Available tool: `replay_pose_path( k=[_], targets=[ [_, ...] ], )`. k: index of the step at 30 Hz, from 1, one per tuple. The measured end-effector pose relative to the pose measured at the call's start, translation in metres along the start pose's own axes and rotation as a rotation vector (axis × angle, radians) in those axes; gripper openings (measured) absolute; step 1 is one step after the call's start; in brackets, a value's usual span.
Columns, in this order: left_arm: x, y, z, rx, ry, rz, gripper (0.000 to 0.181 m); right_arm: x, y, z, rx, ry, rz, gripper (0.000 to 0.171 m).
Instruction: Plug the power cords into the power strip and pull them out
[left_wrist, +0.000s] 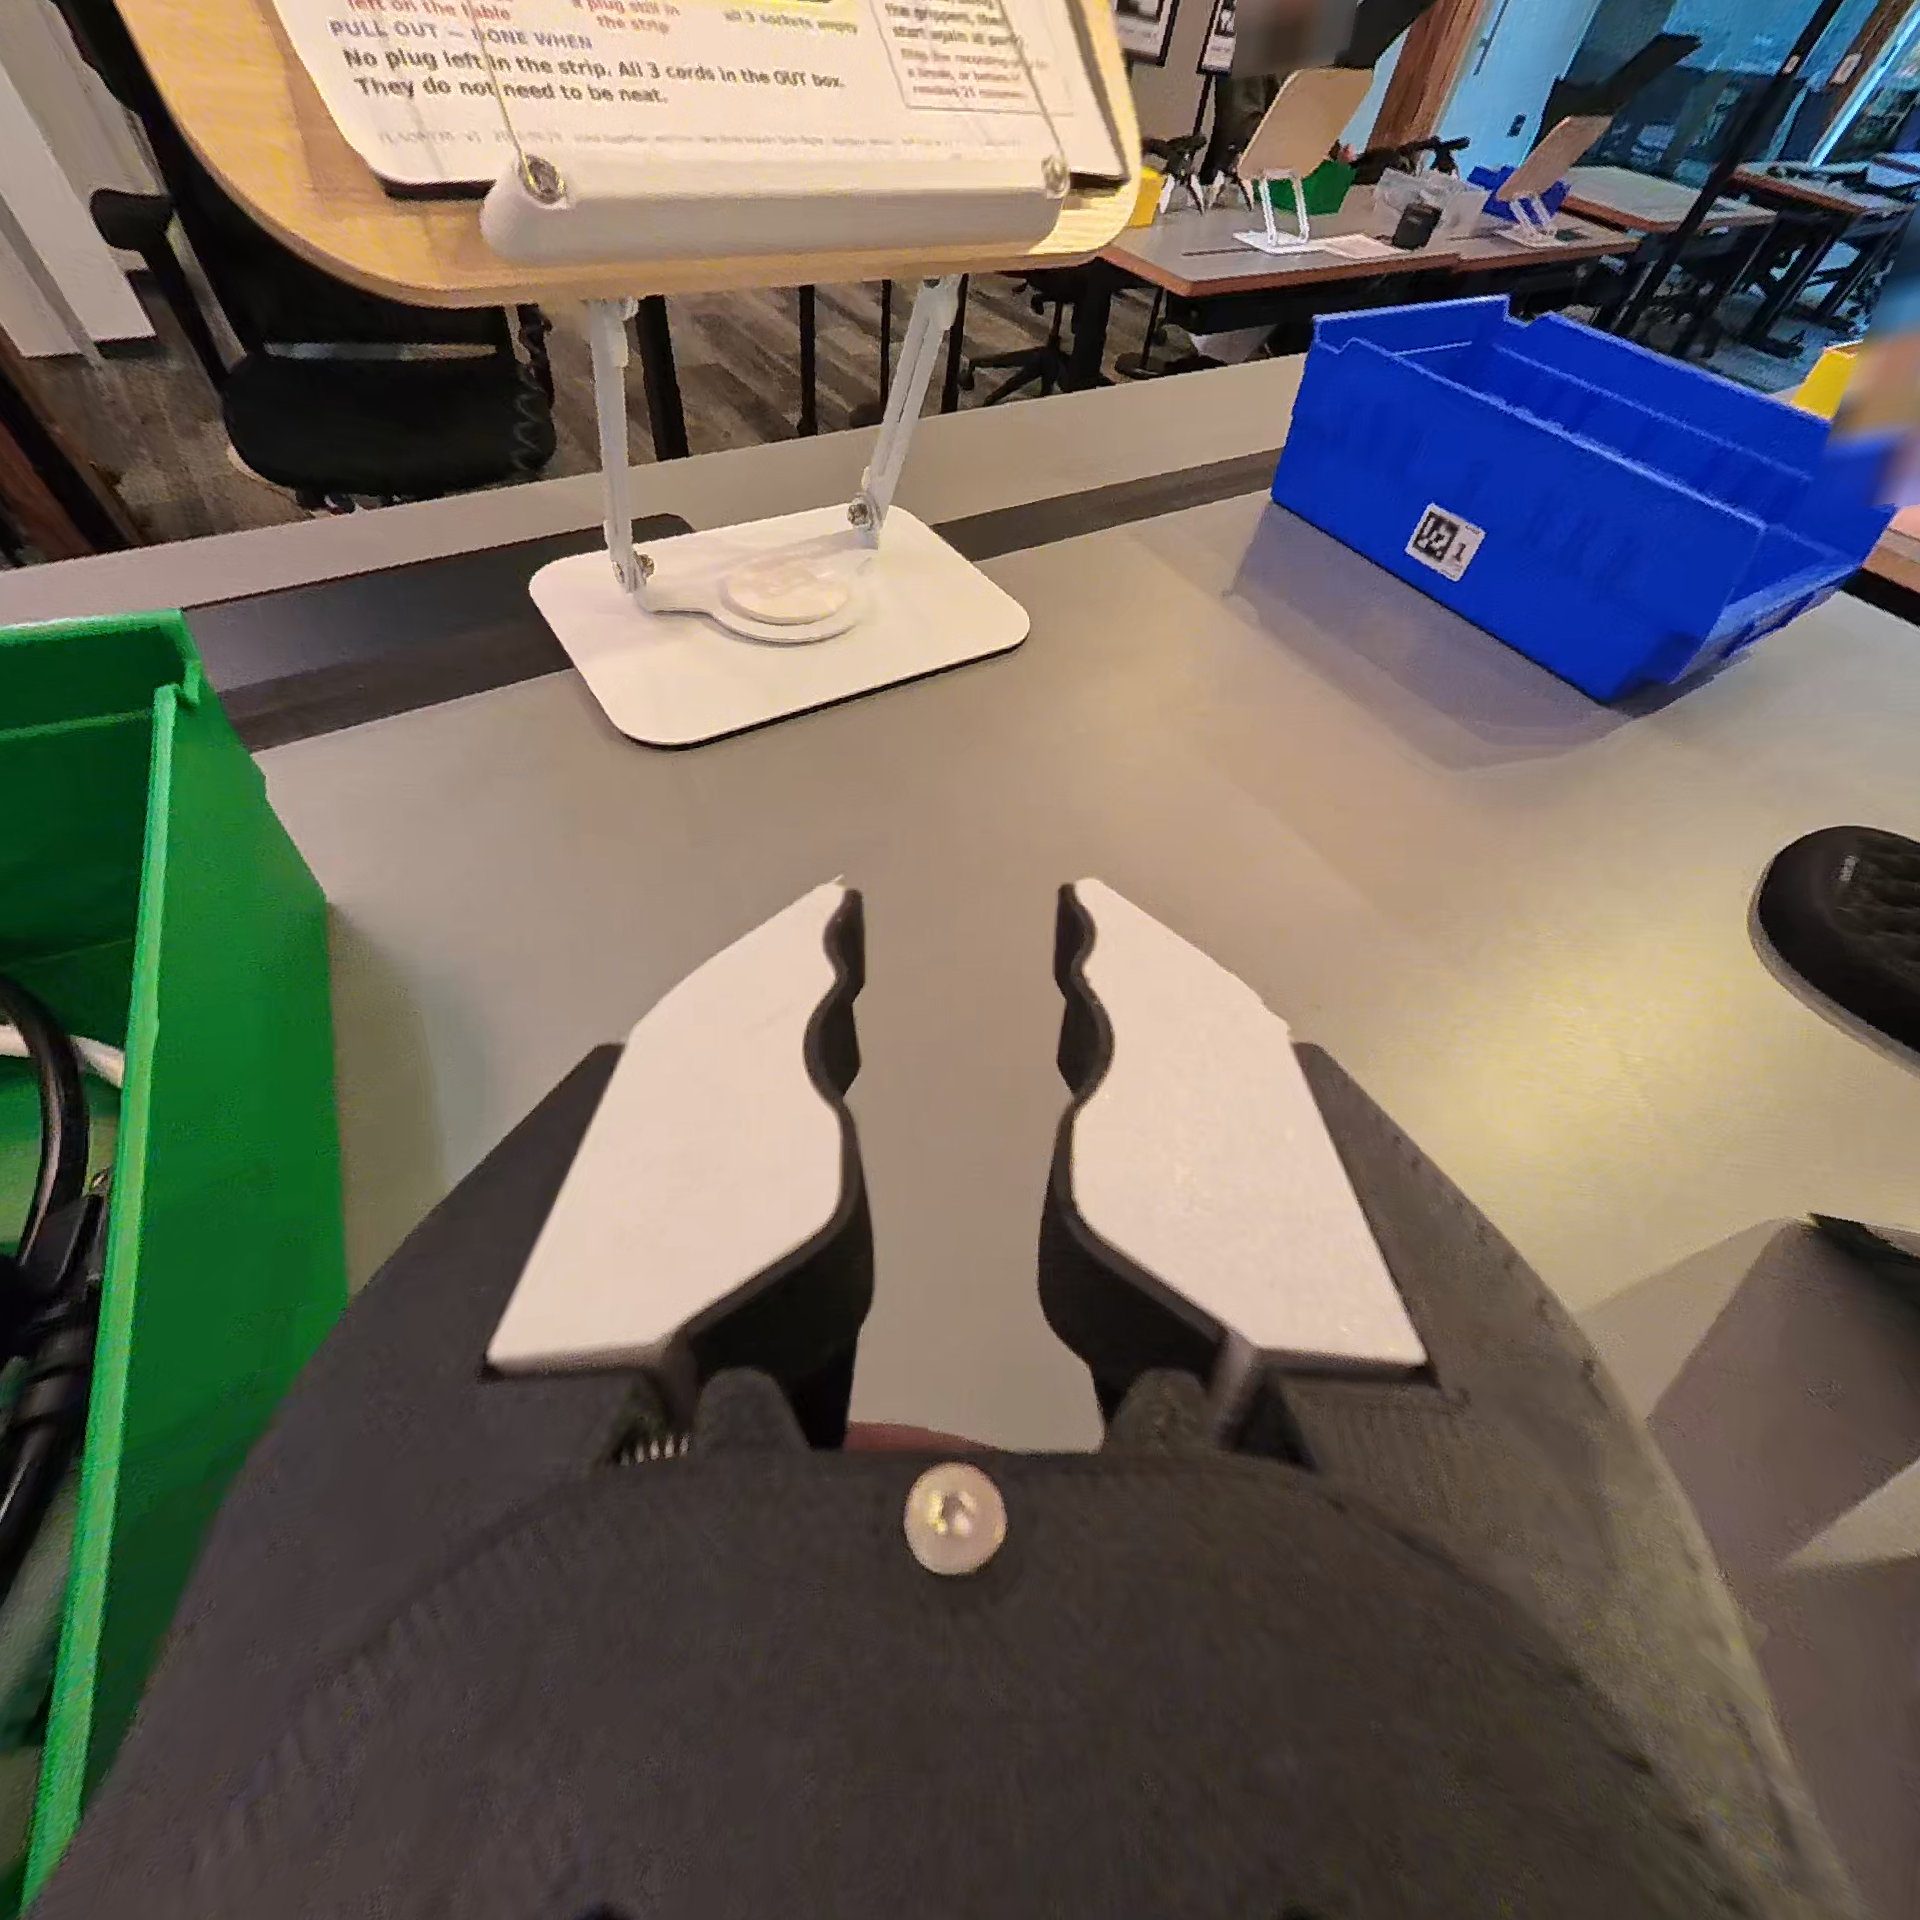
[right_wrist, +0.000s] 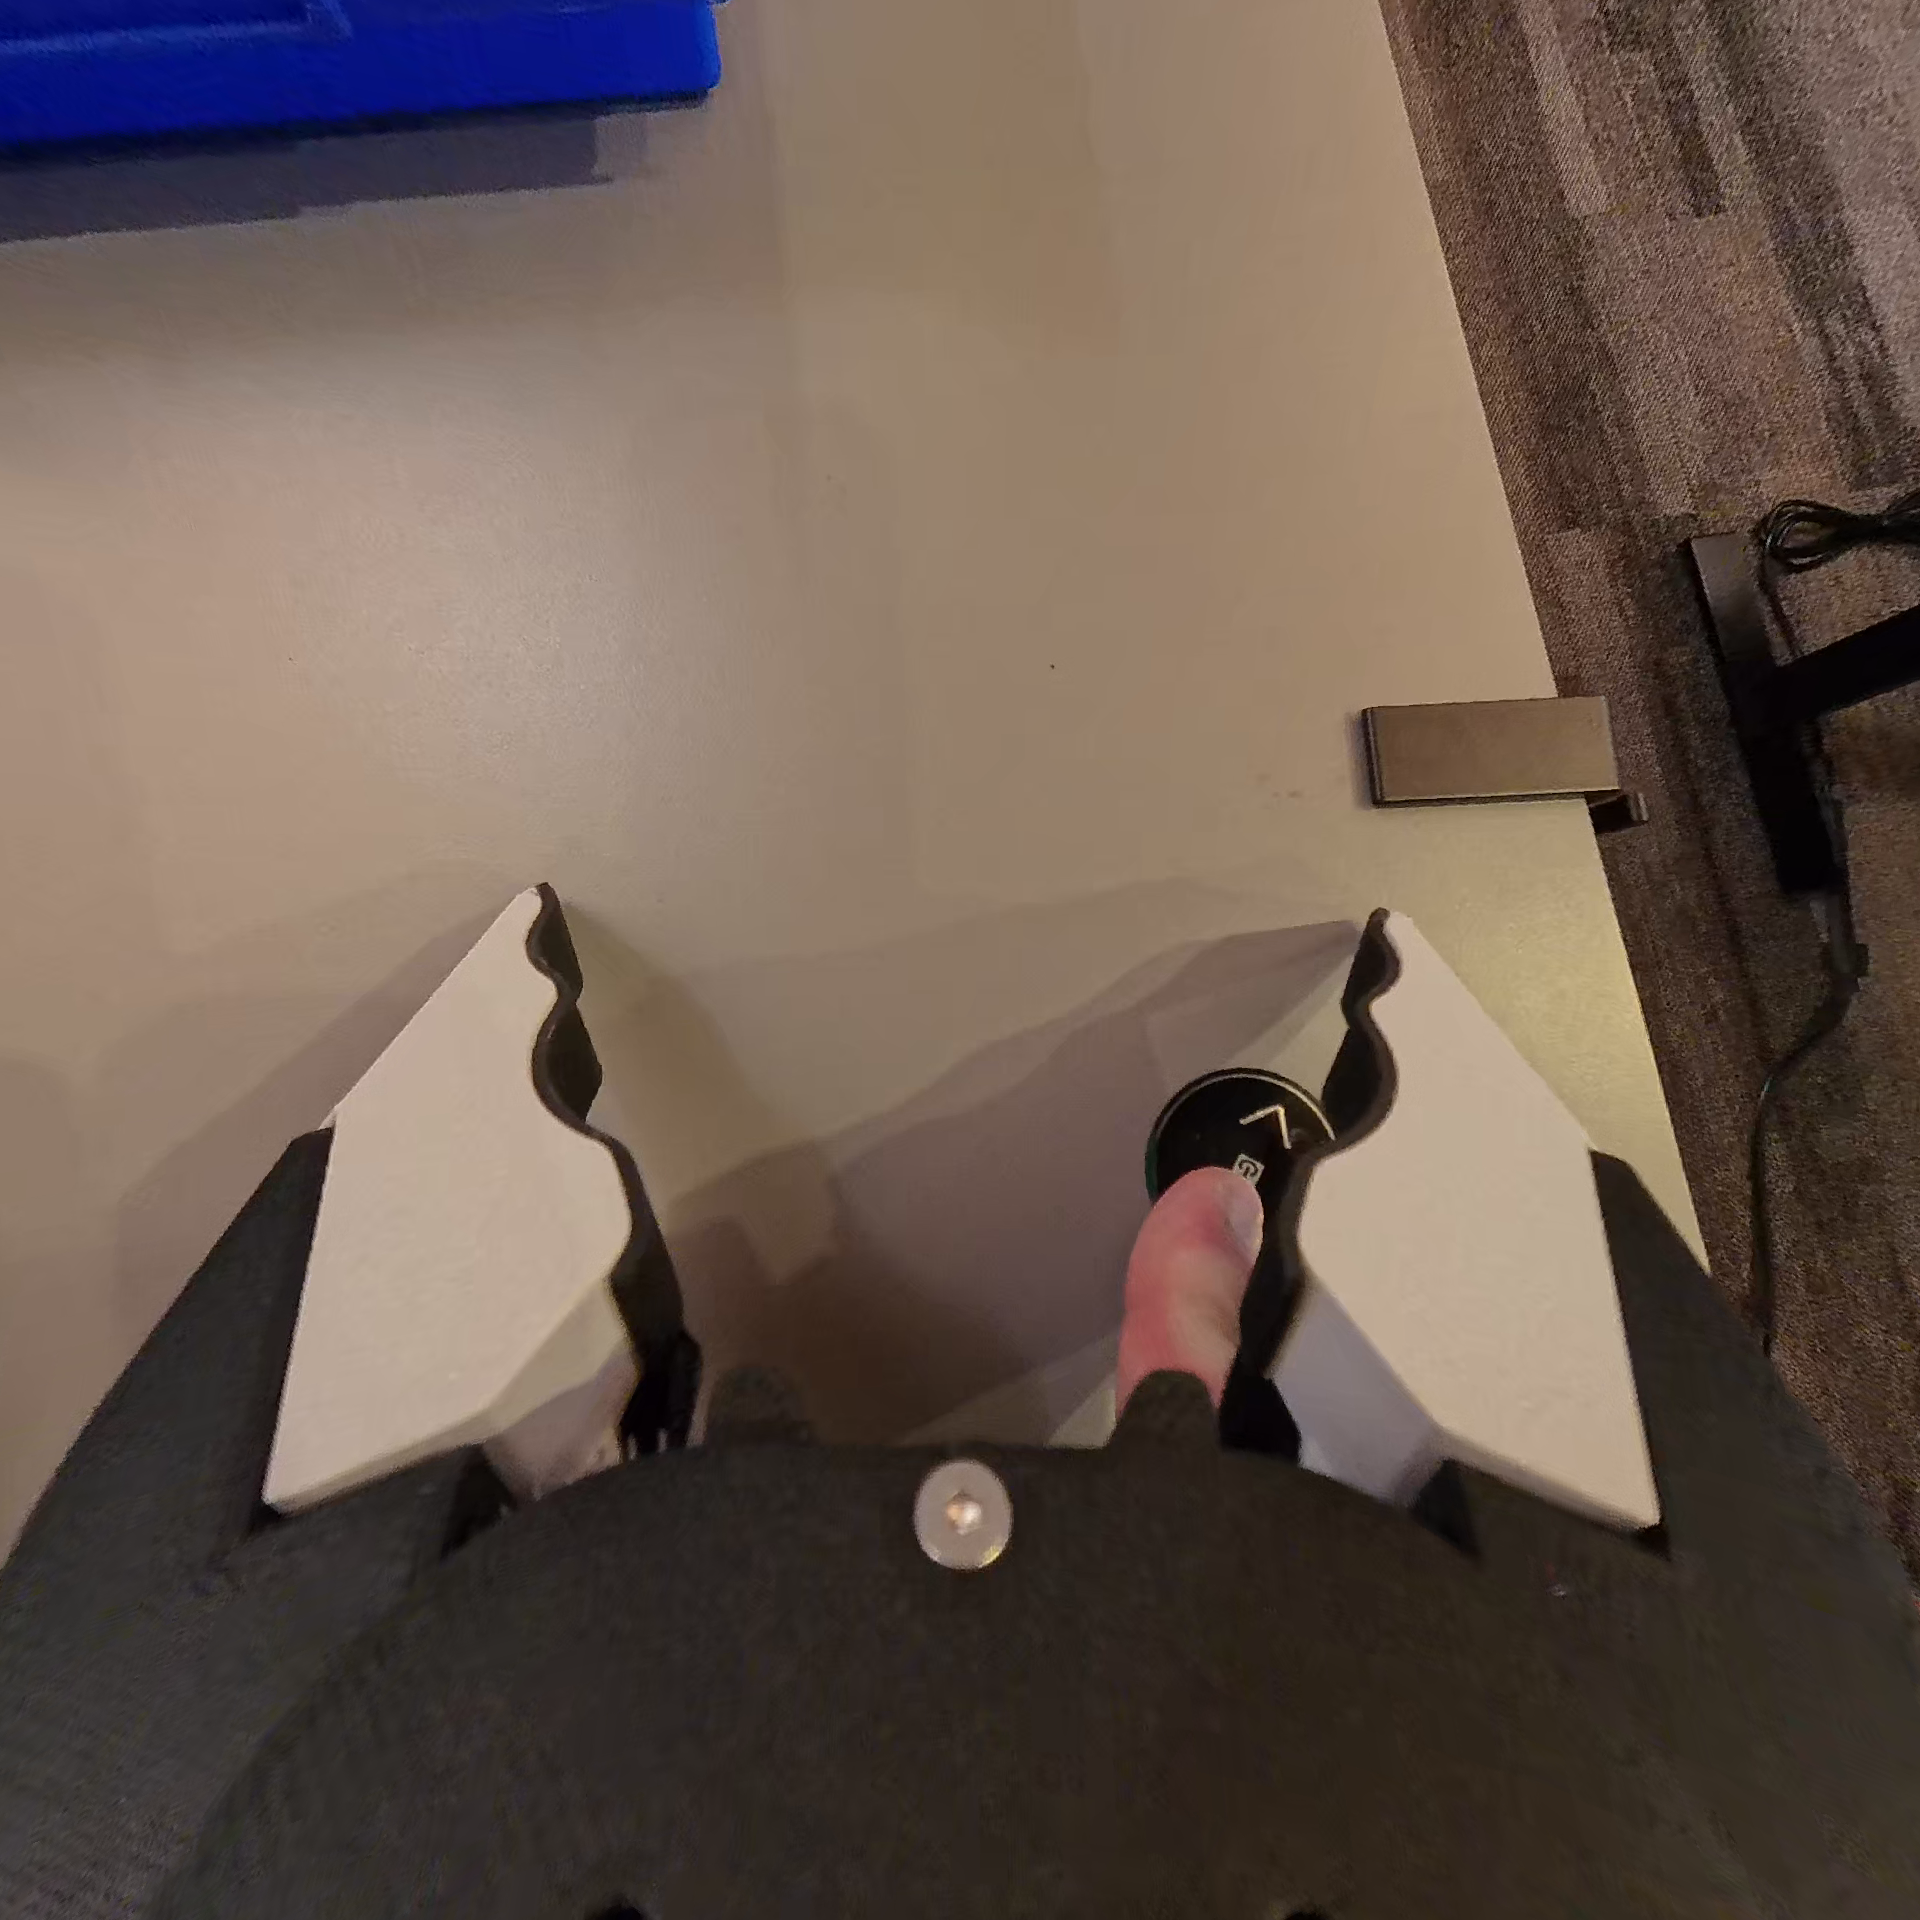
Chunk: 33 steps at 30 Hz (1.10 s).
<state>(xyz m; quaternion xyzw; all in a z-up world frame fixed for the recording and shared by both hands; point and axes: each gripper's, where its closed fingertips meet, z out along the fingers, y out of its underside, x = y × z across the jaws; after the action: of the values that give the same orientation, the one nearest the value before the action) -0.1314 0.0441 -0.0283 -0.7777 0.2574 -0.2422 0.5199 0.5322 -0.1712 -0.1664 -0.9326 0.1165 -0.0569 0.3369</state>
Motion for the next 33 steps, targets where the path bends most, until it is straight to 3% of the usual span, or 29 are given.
replay_pose_path(
  k=[10,21,33],
  targets=[
    [0.014,0.006,0.009,-0.017,0.033,0.036,0.051,0.000,-0.009,-0.009,-0.004,-0.001,-0.004,0.141],
    [0.051,0.029,0.024,0.013,0.139,0.104,0.054,0.000,-0.016,-0.019,-0.024,-0.012,0.005,0.142],
    [0.055,0.010,0.011,0.094,0.134,0.122,0.057,0.001,-0.027,-0.030,-0.031,-0.011,-0.004,0.142]
  ],
)
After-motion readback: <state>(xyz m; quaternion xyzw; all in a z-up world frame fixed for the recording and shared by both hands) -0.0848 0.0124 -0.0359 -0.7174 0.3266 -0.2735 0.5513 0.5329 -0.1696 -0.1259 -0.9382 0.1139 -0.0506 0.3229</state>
